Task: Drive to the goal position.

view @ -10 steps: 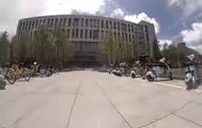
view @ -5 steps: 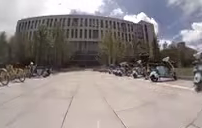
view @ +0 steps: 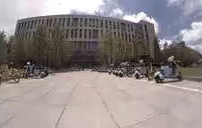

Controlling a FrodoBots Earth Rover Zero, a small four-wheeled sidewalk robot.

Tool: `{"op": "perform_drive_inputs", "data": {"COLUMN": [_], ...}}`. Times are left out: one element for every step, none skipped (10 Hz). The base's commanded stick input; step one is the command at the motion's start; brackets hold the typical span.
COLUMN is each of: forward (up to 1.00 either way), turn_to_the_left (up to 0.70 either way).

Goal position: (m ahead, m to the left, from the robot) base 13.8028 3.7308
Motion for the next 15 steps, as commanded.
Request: {"op": "perform_drive_inputs", "data": {"forward": [0.7, 0.7, 0.7, 0.7, 0.7, 0.7, 0.7, 0.7, 0.7, 0.7, 0.7, 0.7, 0.7, 0.7, 0.7], "turn_to_the_left": [0.03, 0.03, 0.03, 0.03, 0.03, 0.03, 0.03, 0.03, 0.03, 0.03, 0.03, 0.03, 0.03, 0.03, 0.03]}}
